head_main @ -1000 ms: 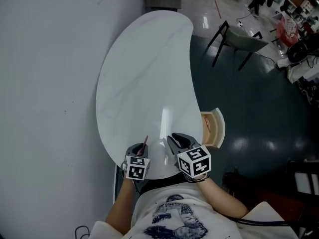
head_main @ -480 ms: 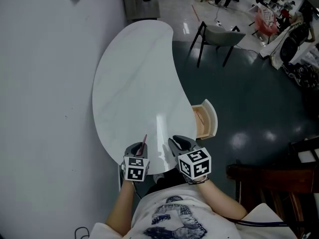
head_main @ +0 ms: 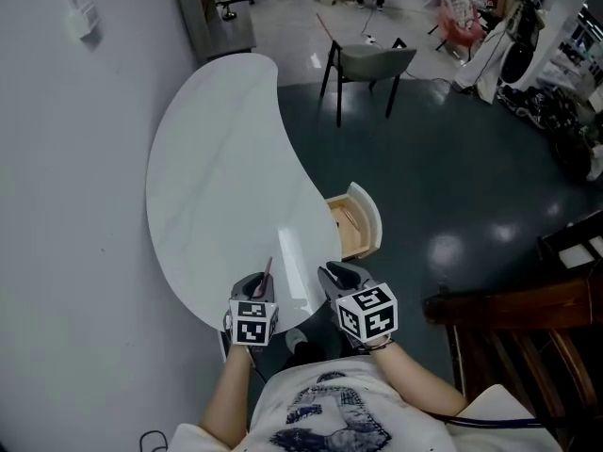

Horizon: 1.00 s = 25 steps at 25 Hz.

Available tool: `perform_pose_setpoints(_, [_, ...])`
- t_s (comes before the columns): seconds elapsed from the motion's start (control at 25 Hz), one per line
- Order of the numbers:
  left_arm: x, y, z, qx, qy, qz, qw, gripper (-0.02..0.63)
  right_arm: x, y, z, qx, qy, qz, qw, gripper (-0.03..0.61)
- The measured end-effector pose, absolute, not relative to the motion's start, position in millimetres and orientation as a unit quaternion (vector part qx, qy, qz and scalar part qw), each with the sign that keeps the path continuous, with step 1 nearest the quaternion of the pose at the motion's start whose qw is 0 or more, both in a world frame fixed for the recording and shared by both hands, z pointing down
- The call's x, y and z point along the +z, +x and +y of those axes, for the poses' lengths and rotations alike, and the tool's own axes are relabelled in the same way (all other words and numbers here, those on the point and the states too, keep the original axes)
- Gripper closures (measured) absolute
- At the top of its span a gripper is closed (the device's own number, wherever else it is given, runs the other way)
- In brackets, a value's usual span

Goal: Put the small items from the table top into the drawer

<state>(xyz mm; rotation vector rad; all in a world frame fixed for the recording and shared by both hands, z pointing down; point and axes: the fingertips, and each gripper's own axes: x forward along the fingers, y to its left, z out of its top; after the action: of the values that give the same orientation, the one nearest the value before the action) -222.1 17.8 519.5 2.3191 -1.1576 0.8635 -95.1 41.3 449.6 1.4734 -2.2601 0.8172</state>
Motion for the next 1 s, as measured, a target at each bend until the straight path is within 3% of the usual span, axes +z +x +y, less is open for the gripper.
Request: perform_pose_setpoints(1.0, [528, 27, 30, 0.328, 0.825, -0.422, 0.186, 0.549, 466, 156, 60, 0.299, 0.514, -0.793, 0.132, 0.491])
